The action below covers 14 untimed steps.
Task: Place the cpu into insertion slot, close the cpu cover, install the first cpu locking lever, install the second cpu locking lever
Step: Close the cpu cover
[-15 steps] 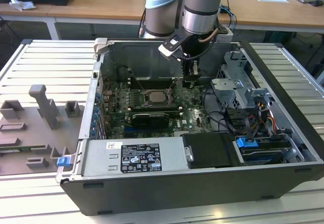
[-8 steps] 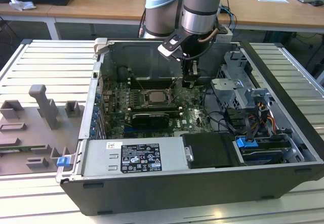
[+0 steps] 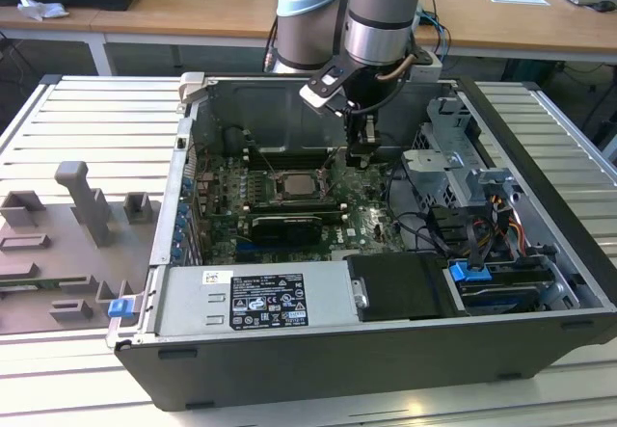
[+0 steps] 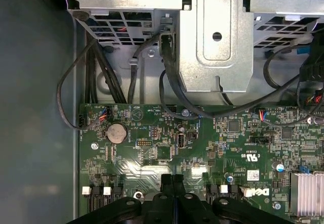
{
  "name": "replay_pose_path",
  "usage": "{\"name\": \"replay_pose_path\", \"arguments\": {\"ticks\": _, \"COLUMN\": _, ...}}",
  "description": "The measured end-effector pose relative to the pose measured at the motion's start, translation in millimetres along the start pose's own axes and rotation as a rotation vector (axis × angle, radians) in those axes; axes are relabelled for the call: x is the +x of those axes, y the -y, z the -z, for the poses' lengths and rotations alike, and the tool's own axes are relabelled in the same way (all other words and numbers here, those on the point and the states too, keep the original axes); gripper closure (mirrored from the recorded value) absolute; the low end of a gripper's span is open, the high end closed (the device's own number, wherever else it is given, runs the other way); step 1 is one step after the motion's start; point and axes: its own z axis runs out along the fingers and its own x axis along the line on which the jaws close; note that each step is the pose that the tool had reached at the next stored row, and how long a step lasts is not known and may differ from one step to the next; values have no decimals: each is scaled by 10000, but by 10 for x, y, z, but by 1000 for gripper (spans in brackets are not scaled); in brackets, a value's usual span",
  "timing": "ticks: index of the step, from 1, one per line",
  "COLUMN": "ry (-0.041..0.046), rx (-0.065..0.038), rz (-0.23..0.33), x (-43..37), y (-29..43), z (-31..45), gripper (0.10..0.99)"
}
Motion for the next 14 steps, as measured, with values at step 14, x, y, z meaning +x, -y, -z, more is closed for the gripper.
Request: {"name": "replay_pose_path", "arguments": {"ticks": 14, "ry": -1, "rx": 0, "rz": 2, "x": 0, "y": 36, "z": -3, "gripper": 980}}
